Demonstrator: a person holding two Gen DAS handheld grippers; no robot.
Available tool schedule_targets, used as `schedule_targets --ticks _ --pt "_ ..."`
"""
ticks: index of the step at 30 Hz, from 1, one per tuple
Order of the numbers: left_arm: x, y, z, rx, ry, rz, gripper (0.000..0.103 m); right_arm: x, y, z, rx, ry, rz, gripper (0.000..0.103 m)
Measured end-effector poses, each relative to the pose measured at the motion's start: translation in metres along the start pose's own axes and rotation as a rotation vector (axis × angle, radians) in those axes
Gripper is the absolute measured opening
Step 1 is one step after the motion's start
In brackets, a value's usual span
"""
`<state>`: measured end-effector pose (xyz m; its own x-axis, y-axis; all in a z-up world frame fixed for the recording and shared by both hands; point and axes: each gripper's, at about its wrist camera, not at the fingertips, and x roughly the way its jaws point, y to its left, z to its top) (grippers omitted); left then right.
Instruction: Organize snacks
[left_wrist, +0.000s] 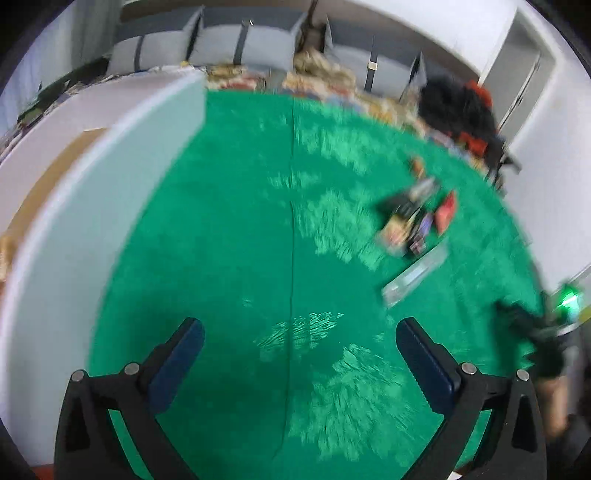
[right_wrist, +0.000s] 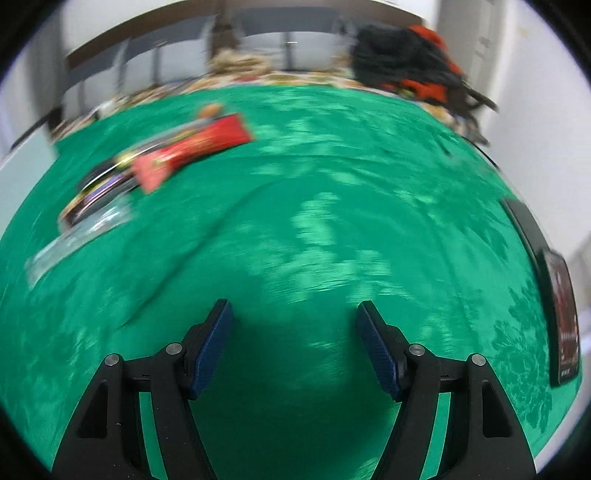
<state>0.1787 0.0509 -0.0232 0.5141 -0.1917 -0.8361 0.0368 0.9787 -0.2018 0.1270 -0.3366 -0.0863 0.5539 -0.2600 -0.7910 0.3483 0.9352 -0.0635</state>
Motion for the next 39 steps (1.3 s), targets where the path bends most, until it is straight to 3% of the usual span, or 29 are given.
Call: schedule_targets --ticks 6,8,16,39 --pt "0.068 -0.008 0.003 0.052 0.021 0.147 0.102 0.008 -0.003 0.012 0.036 -0.002 -0.019 0.081" --pt "0.076 -0.010 0.006 0.077 -0.016 0.193 0.103 0.015 -0.004 0.021 0.041 0.005 -0.023 0.084" --pt "0.079 -0.001 0.010 0.059 -0.076 0.193 0.103 0.048 -0.009 0.052 0.074 0.013 -0.031 0.093" --pt "0.085 -0.001 0.014 0.054 -0.077 0.195 0.103 0.046 -0.009 0.050 0.082 0.013 -0.034 0.094"
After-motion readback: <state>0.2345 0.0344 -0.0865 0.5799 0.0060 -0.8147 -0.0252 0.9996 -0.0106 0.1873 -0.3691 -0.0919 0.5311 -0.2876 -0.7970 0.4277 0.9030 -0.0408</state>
